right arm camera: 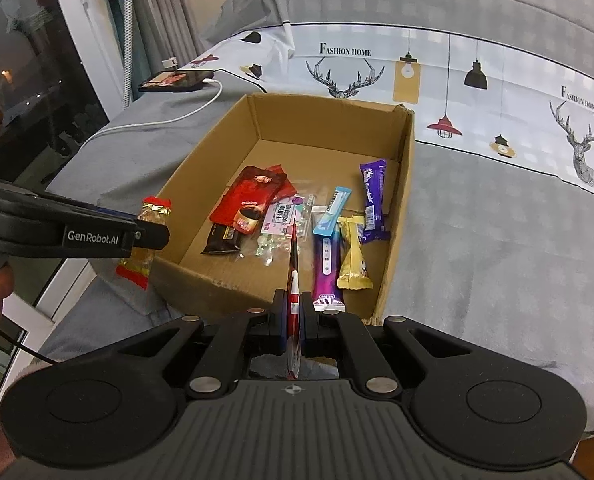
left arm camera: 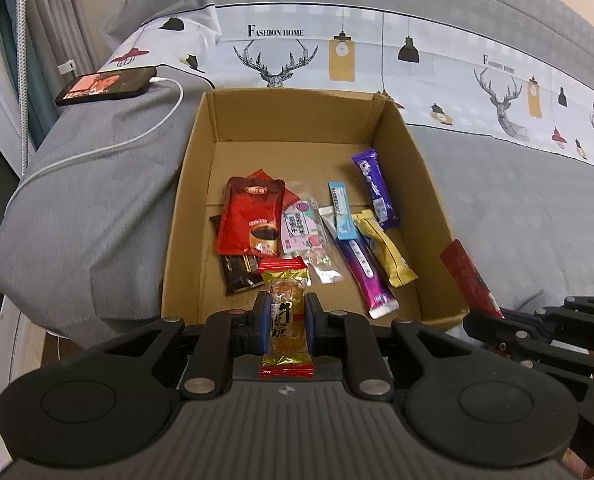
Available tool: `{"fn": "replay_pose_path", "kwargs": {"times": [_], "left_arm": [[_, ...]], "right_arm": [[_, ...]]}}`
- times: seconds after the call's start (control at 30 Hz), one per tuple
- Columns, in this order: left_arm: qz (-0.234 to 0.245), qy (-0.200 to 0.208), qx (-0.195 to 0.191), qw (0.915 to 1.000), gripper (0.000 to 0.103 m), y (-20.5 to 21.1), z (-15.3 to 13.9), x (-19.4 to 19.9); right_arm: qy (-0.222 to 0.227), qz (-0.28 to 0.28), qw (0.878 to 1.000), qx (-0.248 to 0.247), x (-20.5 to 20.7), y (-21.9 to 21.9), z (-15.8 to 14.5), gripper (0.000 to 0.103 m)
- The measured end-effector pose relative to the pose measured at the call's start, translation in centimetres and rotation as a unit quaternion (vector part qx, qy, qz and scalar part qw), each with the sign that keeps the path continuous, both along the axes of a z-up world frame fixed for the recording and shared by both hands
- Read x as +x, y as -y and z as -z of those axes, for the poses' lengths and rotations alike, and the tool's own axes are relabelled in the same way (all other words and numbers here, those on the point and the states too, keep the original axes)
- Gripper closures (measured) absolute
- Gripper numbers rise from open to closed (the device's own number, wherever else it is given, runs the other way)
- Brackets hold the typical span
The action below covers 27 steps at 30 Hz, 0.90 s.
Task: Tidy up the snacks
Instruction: 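Carry the gold candy with the left tool while the right tool carries the Nescafé stick into the box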
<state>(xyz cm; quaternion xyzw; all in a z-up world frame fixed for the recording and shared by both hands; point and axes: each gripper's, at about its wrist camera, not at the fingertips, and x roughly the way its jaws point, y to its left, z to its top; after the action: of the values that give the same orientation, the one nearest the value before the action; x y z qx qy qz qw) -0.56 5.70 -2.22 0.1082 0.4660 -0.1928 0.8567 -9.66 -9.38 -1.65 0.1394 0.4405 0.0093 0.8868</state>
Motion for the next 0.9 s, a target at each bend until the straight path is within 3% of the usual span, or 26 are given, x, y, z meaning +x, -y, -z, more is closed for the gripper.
{"fn": "replay_pose_path", "kwargs": {"times": [0.57,0.9], "left_arm": [[-0.003,-0.001,0.010,0.9999,0.084,2.5,1.0,7.6],[-0.009,-0.020,0.031,0.9993,0.084,3.9,3.6,11.7]], "right_arm": [[-0.016,0.019,1.000,0.010,6.4,1.8,2.4,0.097],[-0.035,0.022,0.999,0.016,10.3,2.6,4.8,0.097]]}}
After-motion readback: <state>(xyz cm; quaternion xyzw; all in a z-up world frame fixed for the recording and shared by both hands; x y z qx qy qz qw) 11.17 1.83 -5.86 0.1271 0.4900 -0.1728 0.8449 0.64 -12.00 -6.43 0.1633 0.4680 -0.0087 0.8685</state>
